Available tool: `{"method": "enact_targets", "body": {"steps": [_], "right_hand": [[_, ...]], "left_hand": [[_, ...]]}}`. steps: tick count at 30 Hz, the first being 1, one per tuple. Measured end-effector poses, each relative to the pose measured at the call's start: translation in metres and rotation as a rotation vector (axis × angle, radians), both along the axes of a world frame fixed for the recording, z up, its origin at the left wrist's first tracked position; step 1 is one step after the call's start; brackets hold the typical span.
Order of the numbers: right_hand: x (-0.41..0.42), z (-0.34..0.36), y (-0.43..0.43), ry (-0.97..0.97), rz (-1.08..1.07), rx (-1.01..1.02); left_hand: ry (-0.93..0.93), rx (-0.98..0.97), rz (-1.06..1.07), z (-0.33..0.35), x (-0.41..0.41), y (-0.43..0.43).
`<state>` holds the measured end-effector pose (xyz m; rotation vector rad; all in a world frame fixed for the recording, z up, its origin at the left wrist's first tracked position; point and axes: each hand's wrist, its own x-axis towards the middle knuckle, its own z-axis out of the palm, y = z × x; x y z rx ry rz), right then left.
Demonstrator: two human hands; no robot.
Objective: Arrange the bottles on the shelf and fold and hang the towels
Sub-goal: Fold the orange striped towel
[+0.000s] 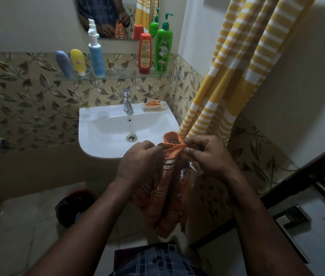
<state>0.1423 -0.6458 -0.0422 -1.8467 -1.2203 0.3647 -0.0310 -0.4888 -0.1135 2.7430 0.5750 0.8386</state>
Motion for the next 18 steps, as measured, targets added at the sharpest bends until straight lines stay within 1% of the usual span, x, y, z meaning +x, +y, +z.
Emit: {"method": "enact_targets", "body": {"steps": [2, 3, 4, 5, 6, 8, 10, 11, 13, 16, 18], "right_hand": [[0.004, 0.006, -0.003, -0.006, -0.009, 0.018], [0.006, 0.008, -0.005, 0.011, -0.020, 0.033], [0.007, 0.009, -0.006, 0.027, -0.033, 0.045], [0.009, 0.009, -0.006, 0.033, -0.049, 0.051], [0.009, 0.009, -0.006, 0.031, -0.058, 0.049], [0.008, 0.008, -0.004, 0.023, -0.059, 0.043], [0.007, 0.009, -0.002, 0.011, -0.049, 0.045], [0.007, 0.009, -0.002, 0.004, -0.048, 0.042], [0.010, 0.009, -0.003, 0.013, -0.051, 0.042], [0.015, 0.009, -0.005, 0.046, -0.066, 0.058], [0.017, 0.009, -0.005, 0.052, -0.079, 0.061]], "left_hand": [[0.297, 0.034, 0.070, -0.008, 0.001, 0.008], [0.401, 0.008, 0.081, -0.010, 0.000, 0.010], [0.456, -0.057, 0.062, -0.009, -0.001, 0.010], [0.455, -0.138, 0.017, -0.008, -0.002, 0.008], [0.405, -0.234, -0.041, -0.005, -0.002, 0.005], [0.256, -0.428, -0.156, 0.005, 0.005, -0.002], [0.138, -0.600, -0.203, 0.013, 0.012, -0.009], [0.088, -0.634, -0.200, 0.014, 0.015, -0.011], [0.014, -0.643, -0.172, 0.014, 0.018, -0.010], [-0.004, -0.727, -0.183, 0.010, 0.015, -0.010], [0.010, -0.634, -0.149, 0.005, 0.017, -0.013]]}}
